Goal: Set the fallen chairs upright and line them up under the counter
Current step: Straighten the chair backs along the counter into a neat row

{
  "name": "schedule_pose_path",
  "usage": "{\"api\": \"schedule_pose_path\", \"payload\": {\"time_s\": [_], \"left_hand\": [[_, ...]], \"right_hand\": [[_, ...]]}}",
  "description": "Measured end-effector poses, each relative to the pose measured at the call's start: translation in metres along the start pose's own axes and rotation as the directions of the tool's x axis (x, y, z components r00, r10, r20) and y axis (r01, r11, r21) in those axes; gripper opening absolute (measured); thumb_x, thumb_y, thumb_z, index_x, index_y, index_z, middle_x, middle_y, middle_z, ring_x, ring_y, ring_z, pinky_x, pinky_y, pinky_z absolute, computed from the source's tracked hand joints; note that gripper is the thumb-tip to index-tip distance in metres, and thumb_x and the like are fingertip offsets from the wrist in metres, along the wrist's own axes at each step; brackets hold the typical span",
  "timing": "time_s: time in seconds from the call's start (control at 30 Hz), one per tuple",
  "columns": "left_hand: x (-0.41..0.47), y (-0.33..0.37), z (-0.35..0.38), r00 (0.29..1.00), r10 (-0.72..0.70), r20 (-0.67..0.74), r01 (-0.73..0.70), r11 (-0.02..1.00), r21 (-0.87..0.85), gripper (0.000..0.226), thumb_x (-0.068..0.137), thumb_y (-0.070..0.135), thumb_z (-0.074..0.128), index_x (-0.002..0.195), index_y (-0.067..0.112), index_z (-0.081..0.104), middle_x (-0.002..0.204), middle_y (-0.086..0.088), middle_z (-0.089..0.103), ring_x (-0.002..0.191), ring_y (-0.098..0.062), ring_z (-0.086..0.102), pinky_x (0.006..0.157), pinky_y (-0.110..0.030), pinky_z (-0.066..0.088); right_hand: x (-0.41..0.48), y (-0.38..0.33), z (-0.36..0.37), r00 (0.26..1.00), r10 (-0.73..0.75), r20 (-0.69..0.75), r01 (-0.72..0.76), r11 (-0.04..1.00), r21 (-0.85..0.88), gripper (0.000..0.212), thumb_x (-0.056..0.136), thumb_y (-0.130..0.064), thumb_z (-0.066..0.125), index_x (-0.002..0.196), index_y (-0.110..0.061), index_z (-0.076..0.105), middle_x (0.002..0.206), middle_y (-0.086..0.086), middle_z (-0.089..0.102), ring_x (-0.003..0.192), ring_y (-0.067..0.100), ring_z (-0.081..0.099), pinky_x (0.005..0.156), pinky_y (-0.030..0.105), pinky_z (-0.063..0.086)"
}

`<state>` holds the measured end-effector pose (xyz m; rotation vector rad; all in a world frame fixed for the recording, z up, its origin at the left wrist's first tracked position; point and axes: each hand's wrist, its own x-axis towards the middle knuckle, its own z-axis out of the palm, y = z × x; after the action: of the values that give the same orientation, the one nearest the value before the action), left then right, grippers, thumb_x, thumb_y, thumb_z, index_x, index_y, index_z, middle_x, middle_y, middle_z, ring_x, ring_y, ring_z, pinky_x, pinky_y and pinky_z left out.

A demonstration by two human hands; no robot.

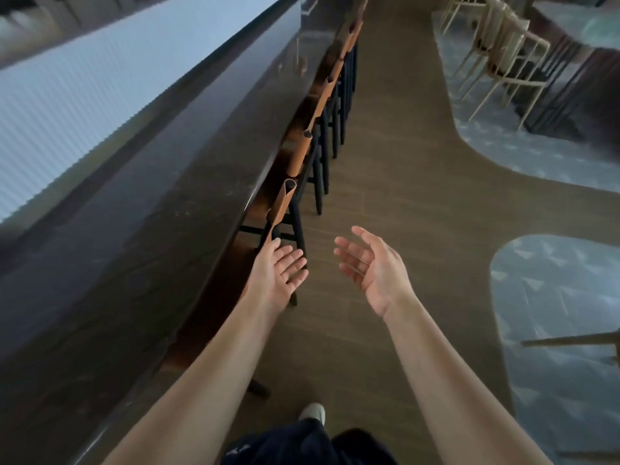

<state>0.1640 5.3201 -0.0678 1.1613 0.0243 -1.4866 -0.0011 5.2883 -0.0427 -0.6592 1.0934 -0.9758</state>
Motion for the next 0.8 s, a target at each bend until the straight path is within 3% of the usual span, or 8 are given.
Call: {"api": "schedule_pose_path", "payload": {"time_s": [0.23, 0.37, 0.47, 0.67, 0.8], "left_hand": [[0.031, 0.021, 0.001, 0.998, 0.037, -0.059, -0.041, 0.997, -0.064, 0.051, 0.100, 0.037, 0.041, 0.138, 0.003, 0.045, 0.134, -0.013, 0.056, 0.115, -0.023, 0.055, 0.099, -0.038, 0.044], [0.047, 0.026, 0.008, 0.984, 0.081, -0.157, -0.103, 0.985, -0.136, 0.042, 0.099, 0.036, 0.045, 0.125, 0.004, 0.055, 0.122, -0.012, 0.063, 0.114, -0.024, 0.058, 0.099, -0.040, 0.046], [0.058, 0.027, 0.018, 0.959, 0.114, -0.259, -0.174, 0.960, -0.218, 0.038, 0.100, 0.036, 0.044, 0.114, 0.005, 0.059, 0.119, -0.012, 0.064, 0.113, -0.025, 0.058, 0.099, -0.040, 0.045], [0.065, 0.019, 0.037, 0.905, 0.105, -0.412, -0.266, 0.897, -0.354, 0.045, 0.102, 0.035, 0.037, 0.129, 0.003, 0.054, 0.129, -0.012, 0.061, 0.123, -0.024, 0.054, 0.108, -0.041, 0.038], [0.066, -0.003, 0.041, 0.852, 0.076, -0.517, -0.334, 0.841, -0.426, 0.041, 0.103, 0.035, 0.036, 0.120, 0.005, 0.058, 0.130, -0.011, 0.060, 0.126, -0.023, 0.052, 0.108, -0.038, 0.038]], "right_hand": [[0.072, -0.019, 0.044, 0.978, 0.145, 0.148, -0.135, 0.988, -0.070, 0.022, 0.099, -0.025, 0.054, 0.117, -0.016, 0.063, 0.101, 0.008, 0.076, 0.092, 0.021, 0.072, 0.079, 0.034, 0.056], [0.115, -0.025, 0.064, 0.944, 0.233, 0.232, -0.202, 0.968, -0.150, 0.019, 0.100, -0.025, 0.052, 0.112, -0.016, 0.064, 0.101, 0.008, 0.076, 0.094, 0.022, 0.072, 0.080, 0.034, 0.057], [0.146, -0.028, 0.075, 0.898, 0.327, 0.293, -0.257, 0.932, -0.254, 0.020, 0.101, -0.025, 0.048, 0.101, -0.017, 0.067, 0.095, 0.005, 0.077, 0.091, 0.020, 0.072, 0.074, 0.031, 0.053], [0.191, -0.026, 0.090, 0.792, 0.502, 0.348, -0.309, 0.820, -0.482, 0.028, 0.102, -0.027, 0.045, 0.119, -0.012, 0.060, 0.104, 0.006, 0.075, 0.102, 0.022, 0.069, 0.079, 0.032, 0.054], [0.205, -0.015, 0.089, 0.708, 0.608, 0.360, -0.335, 0.738, -0.586, 0.027, 0.102, -0.027, 0.045, 0.118, -0.011, 0.059, 0.098, 0.005, 0.075, 0.101, 0.021, 0.067, 0.075, 0.032, 0.052]]}}
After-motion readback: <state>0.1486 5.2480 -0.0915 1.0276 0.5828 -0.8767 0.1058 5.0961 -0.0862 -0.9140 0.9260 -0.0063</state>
